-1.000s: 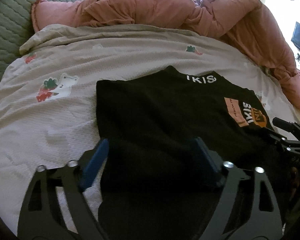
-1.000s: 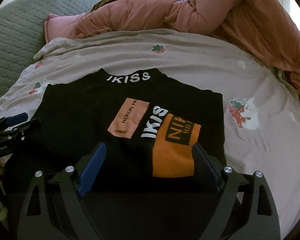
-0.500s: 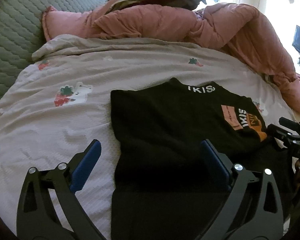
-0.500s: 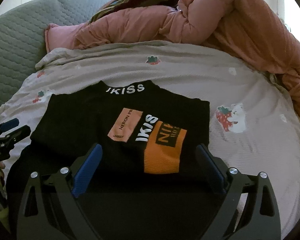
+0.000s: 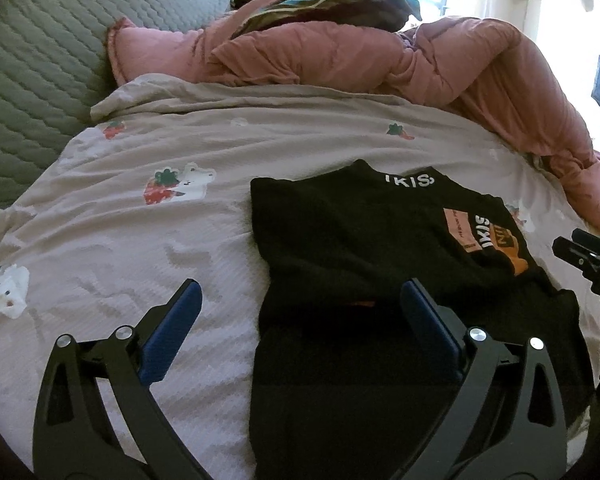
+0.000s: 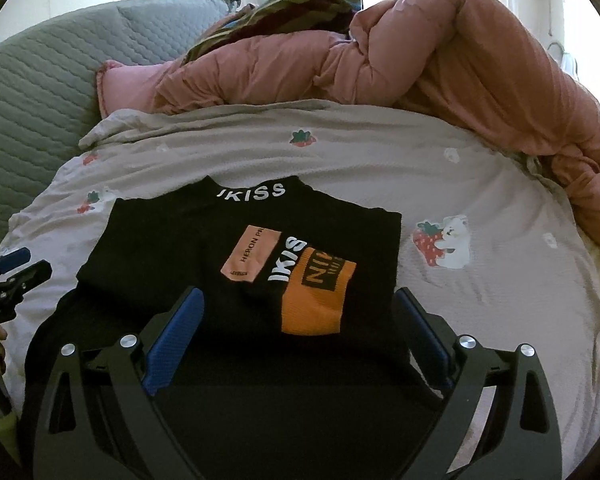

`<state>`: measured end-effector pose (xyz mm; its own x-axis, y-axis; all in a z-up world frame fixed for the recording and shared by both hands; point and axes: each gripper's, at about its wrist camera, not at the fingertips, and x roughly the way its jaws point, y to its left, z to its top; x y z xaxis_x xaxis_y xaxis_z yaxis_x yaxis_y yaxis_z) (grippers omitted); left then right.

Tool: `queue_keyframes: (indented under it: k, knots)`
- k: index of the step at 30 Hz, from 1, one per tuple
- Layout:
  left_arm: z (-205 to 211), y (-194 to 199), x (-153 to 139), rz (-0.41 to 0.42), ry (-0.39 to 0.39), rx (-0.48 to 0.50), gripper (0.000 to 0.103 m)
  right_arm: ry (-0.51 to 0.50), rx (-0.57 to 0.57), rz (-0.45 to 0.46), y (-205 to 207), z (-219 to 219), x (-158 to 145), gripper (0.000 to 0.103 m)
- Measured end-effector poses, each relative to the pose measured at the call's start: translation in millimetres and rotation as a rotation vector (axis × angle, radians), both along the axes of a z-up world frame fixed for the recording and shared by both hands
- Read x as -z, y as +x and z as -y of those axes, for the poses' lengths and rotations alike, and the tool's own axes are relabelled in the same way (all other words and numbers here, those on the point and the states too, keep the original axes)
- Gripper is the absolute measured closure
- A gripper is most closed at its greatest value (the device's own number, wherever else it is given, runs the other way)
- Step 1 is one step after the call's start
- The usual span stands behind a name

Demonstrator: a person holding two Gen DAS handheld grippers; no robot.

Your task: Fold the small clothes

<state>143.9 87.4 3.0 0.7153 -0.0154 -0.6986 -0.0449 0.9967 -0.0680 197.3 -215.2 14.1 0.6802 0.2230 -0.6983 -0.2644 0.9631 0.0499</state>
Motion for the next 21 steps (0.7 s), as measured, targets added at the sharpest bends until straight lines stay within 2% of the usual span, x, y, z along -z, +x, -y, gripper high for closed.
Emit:
queue_keyframes:
  k: [21]
  knots:
    - [-9,-46,-19,0.002,0.020,-0.039,0.010,0.016,0.043,0.030,-47,54,-23,0.008]
